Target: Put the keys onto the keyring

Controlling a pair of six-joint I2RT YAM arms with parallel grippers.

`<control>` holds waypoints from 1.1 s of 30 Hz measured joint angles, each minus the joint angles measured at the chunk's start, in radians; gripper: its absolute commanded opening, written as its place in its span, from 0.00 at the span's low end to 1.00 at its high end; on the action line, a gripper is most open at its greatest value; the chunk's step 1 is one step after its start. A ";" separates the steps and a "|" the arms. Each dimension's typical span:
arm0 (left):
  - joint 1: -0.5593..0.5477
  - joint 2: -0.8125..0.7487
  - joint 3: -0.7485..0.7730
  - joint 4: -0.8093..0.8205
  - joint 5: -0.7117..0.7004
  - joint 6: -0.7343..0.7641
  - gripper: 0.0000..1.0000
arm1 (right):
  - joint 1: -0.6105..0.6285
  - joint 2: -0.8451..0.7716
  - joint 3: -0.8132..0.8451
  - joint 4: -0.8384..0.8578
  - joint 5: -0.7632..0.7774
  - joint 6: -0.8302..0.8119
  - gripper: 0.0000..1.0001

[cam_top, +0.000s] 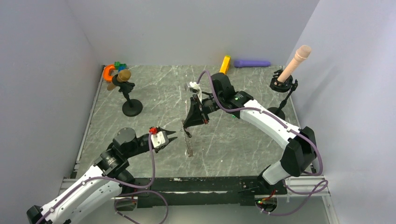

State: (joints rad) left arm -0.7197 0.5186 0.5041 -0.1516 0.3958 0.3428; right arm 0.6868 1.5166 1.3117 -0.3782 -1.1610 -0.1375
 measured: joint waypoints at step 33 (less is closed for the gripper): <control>0.052 0.042 -0.123 0.402 0.129 -0.154 0.16 | -0.002 -0.011 -0.007 0.029 -0.026 0.015 0.00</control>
State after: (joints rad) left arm -0.6678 0.5606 0.3813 0.2508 0.5247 0.1883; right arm 0.6849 1.5051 1.3045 -0.3496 -1.1870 -0.1223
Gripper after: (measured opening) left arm 0.162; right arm 0.008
